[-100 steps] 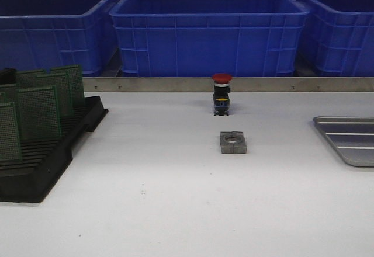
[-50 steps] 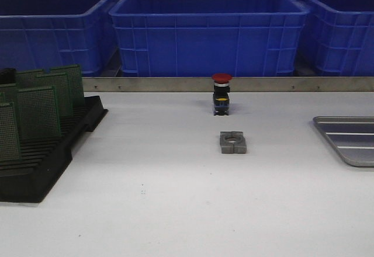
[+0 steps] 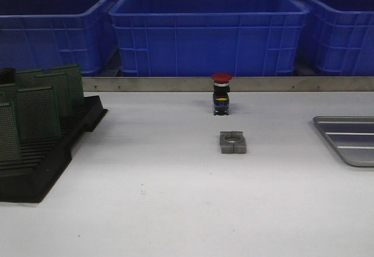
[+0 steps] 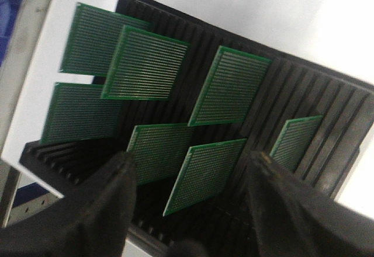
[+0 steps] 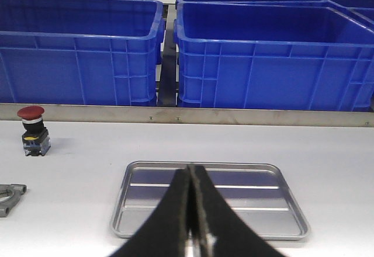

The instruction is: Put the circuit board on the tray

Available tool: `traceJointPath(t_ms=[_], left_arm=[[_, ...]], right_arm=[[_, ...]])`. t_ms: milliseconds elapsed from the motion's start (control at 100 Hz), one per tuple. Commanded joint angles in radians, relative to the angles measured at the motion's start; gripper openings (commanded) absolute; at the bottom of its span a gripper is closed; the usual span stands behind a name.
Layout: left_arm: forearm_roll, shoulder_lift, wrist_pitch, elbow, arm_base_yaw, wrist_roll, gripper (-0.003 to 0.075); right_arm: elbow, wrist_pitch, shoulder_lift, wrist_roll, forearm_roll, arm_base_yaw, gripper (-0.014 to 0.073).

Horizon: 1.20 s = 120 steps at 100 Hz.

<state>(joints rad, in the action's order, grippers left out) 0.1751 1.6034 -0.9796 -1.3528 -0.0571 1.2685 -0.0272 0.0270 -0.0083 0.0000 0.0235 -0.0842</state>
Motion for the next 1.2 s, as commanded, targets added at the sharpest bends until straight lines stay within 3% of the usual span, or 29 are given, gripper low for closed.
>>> traceJointPath(t_ms=[0,260,760,910,1100,1190], left_arm=[[0.003,0.019,-0.001,-0.043,-0.002,0.058,0.0400],[-0.147,0.115,0.008,-0.046,0.001,0.059,0.0400],[-0.118,0.164,0.051,-0.046,0.067,0.059,0.0383],[-0.118,0.191,0.051,-0.046,0.067,0.059,0.0269],[-0.123,0.193,0.034,-0.056,0.067,0.059,-0.0015],[-0.123,0.193,0.001,-0.080,0.067,0.061,-0.0020]], right_arm=[[0.013,-0.081,-0.021,-0.012,0.002,-0.001,-0.0062],[0.013,-0.081,-0.021,-0.012,0.002,-0.001,-0.0062],[0.013,-0.081,-0.021,-0.012,0.002,-0.001,-0.0062],[0.013,-0.081,-0.021,-0.012,0.002,-0.001,-0.0062],[0.013,-0.081,-0.021,-0.012,0.002,-0.001,-0.0062],[0.013,-0.081,-0.021,-0.012,0.002,-0.001,-0.0062]])
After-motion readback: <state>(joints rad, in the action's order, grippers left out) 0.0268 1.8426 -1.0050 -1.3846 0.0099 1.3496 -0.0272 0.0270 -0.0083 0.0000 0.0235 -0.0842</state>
